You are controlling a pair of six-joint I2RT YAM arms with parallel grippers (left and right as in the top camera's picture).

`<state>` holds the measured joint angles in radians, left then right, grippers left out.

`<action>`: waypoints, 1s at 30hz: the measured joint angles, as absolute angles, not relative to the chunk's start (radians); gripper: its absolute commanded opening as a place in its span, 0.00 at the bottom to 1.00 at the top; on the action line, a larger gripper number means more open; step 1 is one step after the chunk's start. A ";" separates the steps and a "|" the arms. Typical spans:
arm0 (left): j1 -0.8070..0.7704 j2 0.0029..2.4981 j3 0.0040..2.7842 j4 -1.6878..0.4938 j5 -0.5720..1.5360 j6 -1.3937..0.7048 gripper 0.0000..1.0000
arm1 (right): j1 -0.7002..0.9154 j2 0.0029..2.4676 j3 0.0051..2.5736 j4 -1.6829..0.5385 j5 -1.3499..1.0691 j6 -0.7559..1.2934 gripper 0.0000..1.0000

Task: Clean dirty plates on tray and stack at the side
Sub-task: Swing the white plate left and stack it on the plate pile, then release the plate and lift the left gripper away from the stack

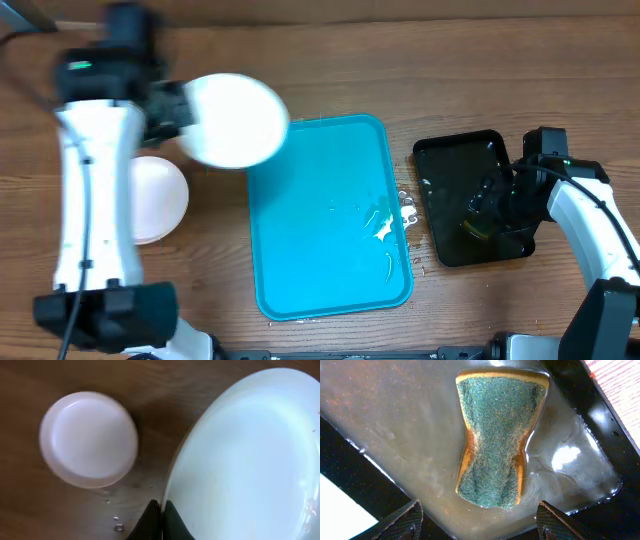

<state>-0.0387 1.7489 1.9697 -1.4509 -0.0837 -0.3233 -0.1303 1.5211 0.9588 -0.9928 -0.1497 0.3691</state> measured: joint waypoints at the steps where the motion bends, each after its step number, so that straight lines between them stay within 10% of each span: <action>1: 0.116 1.749 1.969 -1.499 -0.025 -0.319 0.04 | -0.130 1.521 0.959 -0.997 -0.150 0.369 0.74; 13: 0.701 1.746 1.769 -1.423 0.038 -0.278 0.04 | -0.130 1.521 0.959 -0.998 -0.150 0.369 0.74; 24: 0.772 1.747 1.417 -1.110 0.046 -0.277 0.11 | -0.130 1.521 0.959 -0.996 -0.150 0.370 0.74; 28: 0.760 1.747 1.389 -1.084 0.068 -0.245 0.61 | -0.130 1.521 0.959 -0.997 -0.150 0.369 0.73; 29: 0.757 1.747 1.392 -1.088 0.084 -0.233 1.00 | -0.130 1.521 0.959 -0.997 -0.150 0.368 0.73; 30: 0.752 1.747 1.398 -1.102 0.099 -0.228 1.00 | -0.130 1.521 0.959 -0.998 -0.150 0.368 0.73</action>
<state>0.7521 1.7470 1.3979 -1.1015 0.0990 -0.2276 -0.1303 1.5211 0.9588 -0.9977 -0.1501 0.3683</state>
